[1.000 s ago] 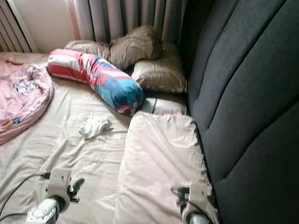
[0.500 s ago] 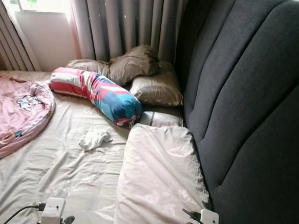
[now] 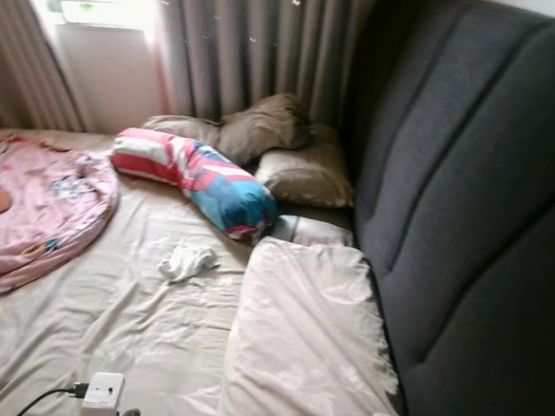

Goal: Clean up the room

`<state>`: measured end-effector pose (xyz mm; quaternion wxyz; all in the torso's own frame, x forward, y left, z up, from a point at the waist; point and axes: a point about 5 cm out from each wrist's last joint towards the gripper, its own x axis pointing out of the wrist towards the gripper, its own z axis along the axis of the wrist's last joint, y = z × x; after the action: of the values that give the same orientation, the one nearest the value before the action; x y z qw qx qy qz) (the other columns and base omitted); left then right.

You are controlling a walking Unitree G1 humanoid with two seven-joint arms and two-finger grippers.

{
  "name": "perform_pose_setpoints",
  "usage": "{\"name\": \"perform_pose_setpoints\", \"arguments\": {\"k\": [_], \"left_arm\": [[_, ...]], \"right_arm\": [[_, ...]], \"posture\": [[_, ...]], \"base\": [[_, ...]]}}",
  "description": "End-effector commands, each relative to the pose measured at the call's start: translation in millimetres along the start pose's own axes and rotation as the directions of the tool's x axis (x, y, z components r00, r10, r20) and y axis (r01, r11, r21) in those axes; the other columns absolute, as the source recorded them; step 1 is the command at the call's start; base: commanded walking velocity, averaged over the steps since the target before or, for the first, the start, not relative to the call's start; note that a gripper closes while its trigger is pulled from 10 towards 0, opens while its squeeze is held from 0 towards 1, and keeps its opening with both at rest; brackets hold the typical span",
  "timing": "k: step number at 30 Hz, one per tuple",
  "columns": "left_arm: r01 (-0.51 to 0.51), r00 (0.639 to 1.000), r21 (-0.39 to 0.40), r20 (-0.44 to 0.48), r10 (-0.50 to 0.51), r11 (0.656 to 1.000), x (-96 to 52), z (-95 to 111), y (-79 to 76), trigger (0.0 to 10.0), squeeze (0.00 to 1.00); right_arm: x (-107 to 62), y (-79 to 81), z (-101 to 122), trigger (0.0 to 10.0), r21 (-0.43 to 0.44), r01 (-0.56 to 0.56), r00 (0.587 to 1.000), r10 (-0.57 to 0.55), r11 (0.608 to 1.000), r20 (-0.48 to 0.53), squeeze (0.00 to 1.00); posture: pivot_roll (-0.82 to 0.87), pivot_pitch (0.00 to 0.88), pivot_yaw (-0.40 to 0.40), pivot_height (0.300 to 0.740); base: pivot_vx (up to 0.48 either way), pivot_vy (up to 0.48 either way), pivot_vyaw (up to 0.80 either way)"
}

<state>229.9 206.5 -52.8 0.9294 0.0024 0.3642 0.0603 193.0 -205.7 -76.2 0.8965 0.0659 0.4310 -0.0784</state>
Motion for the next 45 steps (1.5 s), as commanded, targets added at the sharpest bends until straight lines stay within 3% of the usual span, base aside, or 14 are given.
{"name": "perform_pose_setpoints", "arguments": {"k": [1, 5, 17, 20, 45], "left_arm": [[-0.041, 0.999, -0.049, -0.011, 0.040, 0.998, -1.1, -3, 9.1, 10.0, 0.00], [-0.042, 0.999, -0.029, -0.002, 0.042, 0.999, -0.5, 1, 13.6, 10.0, 0.00], [-0.082, 0.991, -0.019, -0.106, 0.079, 0.996, -9.4, -29, 28.1, 10.0, 0.00], [-0.105, 0.988, -0.030, -0.116, 0.101, 0.994, -11.4, -32, 34.5, 10.0, 0.00], [-0.118, 0.989, -0.030, -0.098, 0.114, 0.993, -8.6, -23, 36.4, 10.0, 0.00]], "right_arm": [[0.6, 5.4, 0, 10.0, 0.004, -0.010, 1.000, 0.010, 1.000, -0.003, 0.00], [0.2, 5.0, -4, 10.0, -0.005, 0.003, 1.000, -0.003, 1.000, -0.023, 0.00], [0.5, 13.6, -8, 10.0, -0.049, -0.009, 0.999, 0.007, 0.999, -0.043, 0.00], [-0.1, 6.3, -6, 10.0, -0.034, 0.007, 0.999, -0.008, 0.999, -0.033, 0.00], [0.1, 6.0, -5, 10.0, -0.004, 0.010, 1.000, -0.011, 1.000, -0.024, 0.00]], "posture": [[0.00, 0.000, -0.040, 0.740], [0.01, 0.000, -0.042, 0.740], [-0.01, 0.000, -0.025, 0.740], [0.00, 0.000, -0.023, 0.740], [-0.01, 0.000, -0.012, 0.740]], "base": [[0.000, 0.480, 0.80], [0.000, 0.480, 0.00], [0.000, 0.480, 0.00], [0.000, 0.480, 0.53], [0.000, 0.480, 0.00]]}}
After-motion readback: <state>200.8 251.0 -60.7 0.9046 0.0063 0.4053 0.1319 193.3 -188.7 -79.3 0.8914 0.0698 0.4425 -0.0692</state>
